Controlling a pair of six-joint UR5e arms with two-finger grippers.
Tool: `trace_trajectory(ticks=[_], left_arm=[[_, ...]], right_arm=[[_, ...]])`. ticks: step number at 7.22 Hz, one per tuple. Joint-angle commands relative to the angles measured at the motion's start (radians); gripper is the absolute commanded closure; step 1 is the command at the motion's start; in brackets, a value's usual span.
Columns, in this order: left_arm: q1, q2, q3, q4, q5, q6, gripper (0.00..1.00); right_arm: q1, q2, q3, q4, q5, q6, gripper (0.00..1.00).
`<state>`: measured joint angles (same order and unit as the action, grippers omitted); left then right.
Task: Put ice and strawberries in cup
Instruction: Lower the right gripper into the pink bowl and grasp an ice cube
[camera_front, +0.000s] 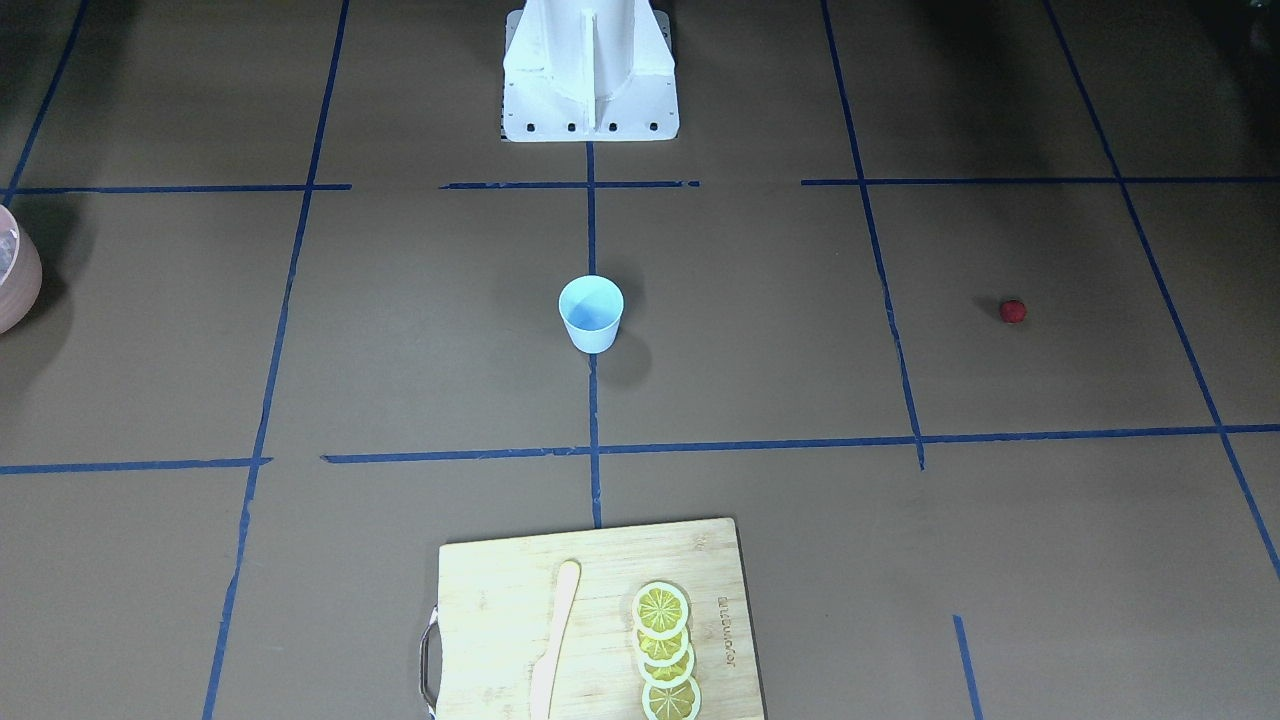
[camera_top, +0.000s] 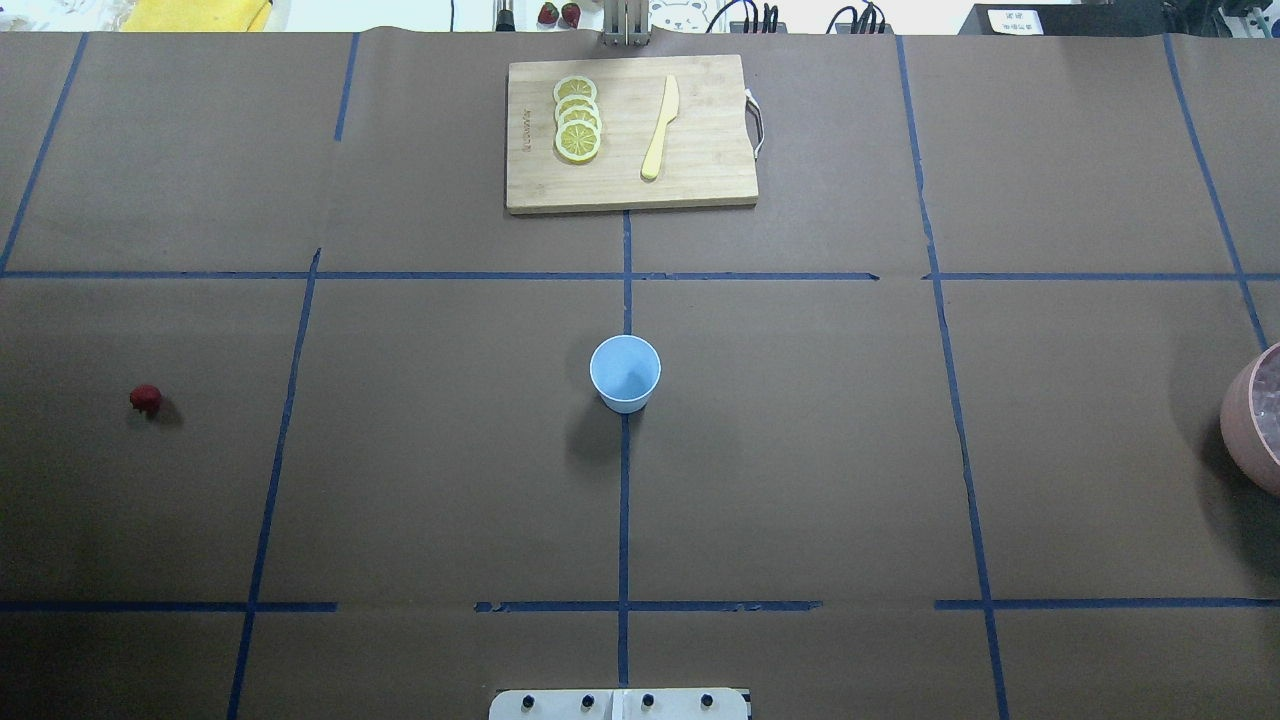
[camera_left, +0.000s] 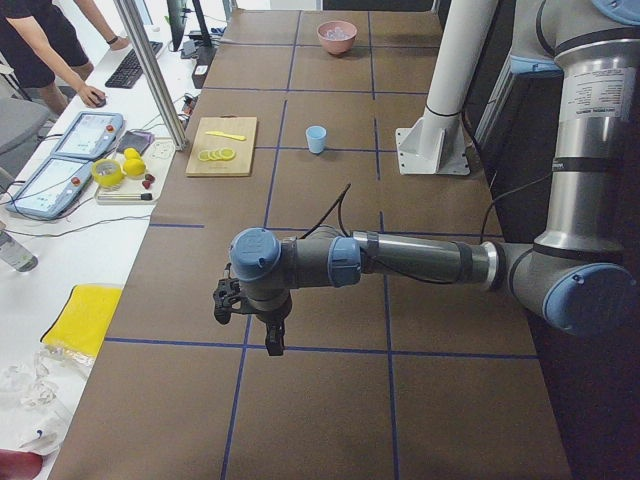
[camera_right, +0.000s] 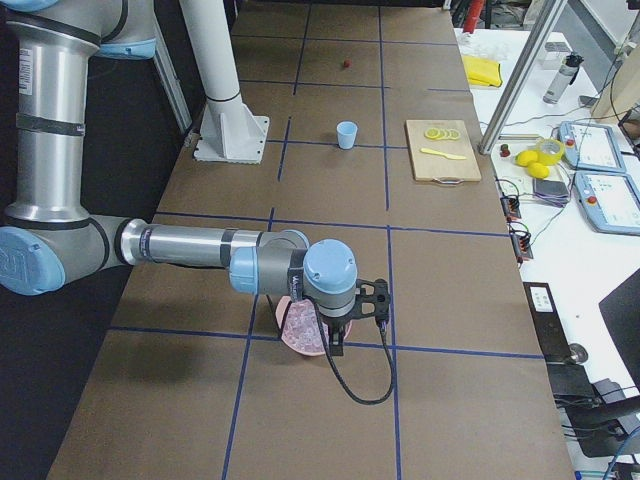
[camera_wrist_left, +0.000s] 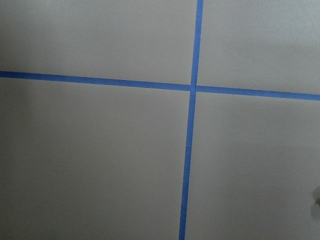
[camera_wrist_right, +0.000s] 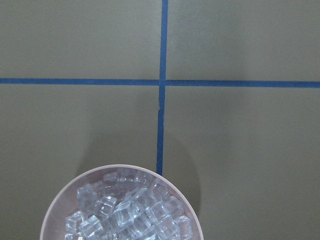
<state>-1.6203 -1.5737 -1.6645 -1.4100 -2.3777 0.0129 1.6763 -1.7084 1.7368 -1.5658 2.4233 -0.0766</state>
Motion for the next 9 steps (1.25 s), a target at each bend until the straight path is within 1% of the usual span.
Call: trace_trajectory(ticks=[1,2,3,4,5,6,7,8,9], left_arm=[[-0.001,0.004,-0.009,-0.001,0.000,0.001,0.00],[-0.001,0.004,-0.012,-0.003,0.002,0.008,0.00],[-0.001,0.010,-0.011,-0.035,0.002,0.009,0.00],[-0.001,0.015,-0.009,-0.064,0.002,-0.001,0.00],[-0.001,0.017,-0.011,-0.064,0.003,0.002,0.00],[-0.001,0.017,-0.011,-0.064,0.003,0.004,0.00],[-0.001,0.015,-0.006,-0.064,0.003,0.004,0.00],[-0.001,0.015,-0.001,-0.064,0.003,0.005,0.00],[-0.001,0.015,0.002,-0.064,0.003,0.007,0.00]], right_arm=[[-0.009,0.012,0.020,-0.005,0.006,0.006,0.00],[-0.009,0.006,0.018,0.000,0.055,-0.006,0.00],[-0.018,0.007,0.013,0.000,0.057,-0.012,0.00],[-0.064,0.013,0.021,0.009,0.053,-0.014,0.00],[-0.122,0.004,0.014,0.059,-0.011,-0.002,0.00],[-0.153,0.001,0.013,0.069,-0.083,-0.006,0.00],[-0.159,-0.031,0.015,0.122,-0.086,-0.011,0.01],[-0.188,-0.069,0.015,0.204,-0.090,-0.005,0.02],[-0.225,-0.085,0.015,0.225,-0.093,-0.005,0.03]])
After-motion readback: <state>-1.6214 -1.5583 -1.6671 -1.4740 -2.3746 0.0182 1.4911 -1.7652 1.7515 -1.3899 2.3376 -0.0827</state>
